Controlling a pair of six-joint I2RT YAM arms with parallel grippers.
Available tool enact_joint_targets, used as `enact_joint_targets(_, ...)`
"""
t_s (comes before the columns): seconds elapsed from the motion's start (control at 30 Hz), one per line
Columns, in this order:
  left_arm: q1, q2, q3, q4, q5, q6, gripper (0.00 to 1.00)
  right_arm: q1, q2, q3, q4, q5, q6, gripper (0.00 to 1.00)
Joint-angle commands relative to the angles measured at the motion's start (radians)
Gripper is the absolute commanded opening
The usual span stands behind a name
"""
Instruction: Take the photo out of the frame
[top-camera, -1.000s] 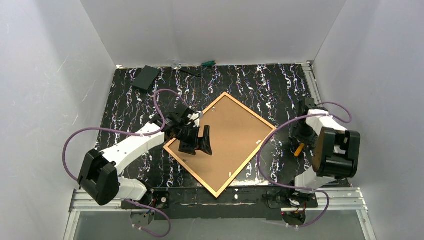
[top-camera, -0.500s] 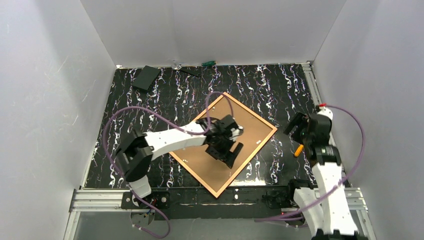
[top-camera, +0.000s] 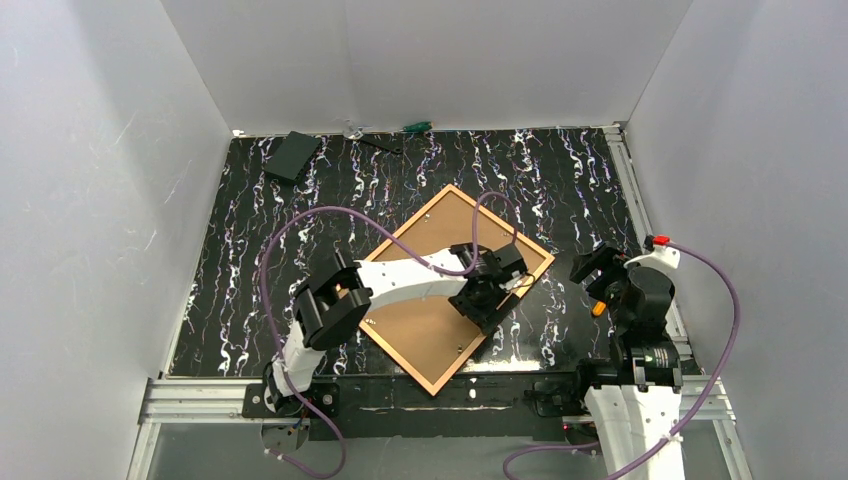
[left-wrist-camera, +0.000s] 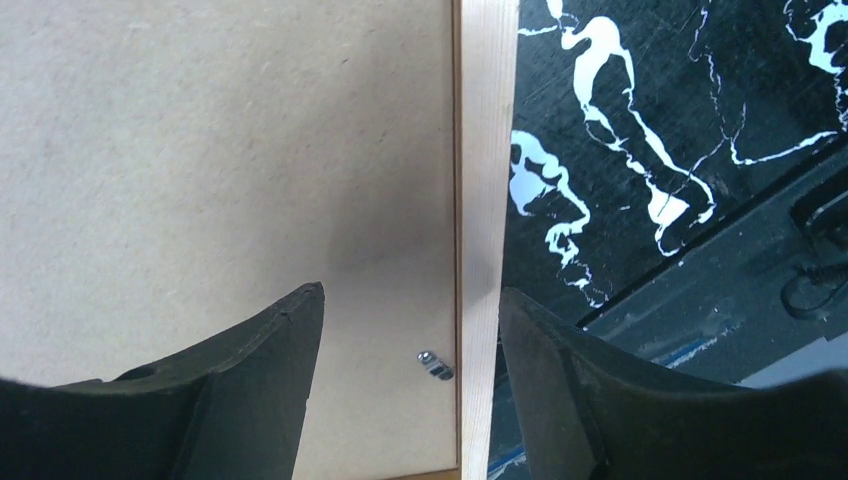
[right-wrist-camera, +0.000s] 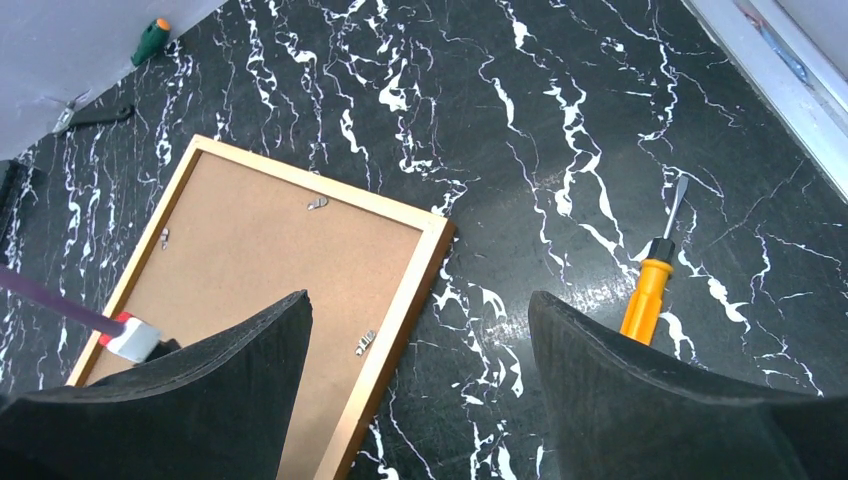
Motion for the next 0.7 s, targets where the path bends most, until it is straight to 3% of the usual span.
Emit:
enact_joint_targets(0.0,-0.025,0.050,0.051,-0.119,-0.030,0.009,0.64,0.004,-0.037,-0.017,0.058,0.029,0.008,0.86)
enact_joint_targets(0.27,-0.052,0.102,0.080,-0.118,-0.054,0.017,0.55,0.004,-0.014,-0.017,0.063,0.004,0.003,0.86)
enact_joint_targets(0.4,-0.074,0.118,0.069,-0.119,-0.086,0.022,0.39,0.004,-0.017,-0.021,0.064,0.000,0.010,0.86)
enact_joint_targets(0.5,-0.082,0.114,0.043,-0.125,-0.144,0.009,0.21,0.004,-0.017,-0.021,0.062,-0.002,0.009,0.86)
enact_joint_targets(0.53,-0.082,0.112,0.035,-0.131,-0.158,0.002,0.17,0.004,-0.014,-0.020,0.062,0.000,0.009,0.93)
enact_joint_targets(0.57,-0.081,0.108,0.029,-0.136,-0.163,0.004,0.12,0.004,-0.012,-0.022,0.064,-0.001,0.009,0.87)
enact_joint_targets(0.63,-0.081,0.087,0.008,-0.149,-0.171,0.013,0.00,0.004,0.006,-0.028,0.077,-0.019,0.004,0.87)
enact_joint_targets(0.67,-0.080,0.066,-0.010,-0.153,-0.175,0.029,0.00,0.004,0.023,-0.026,0.080,-0.033,0.002,0.87)
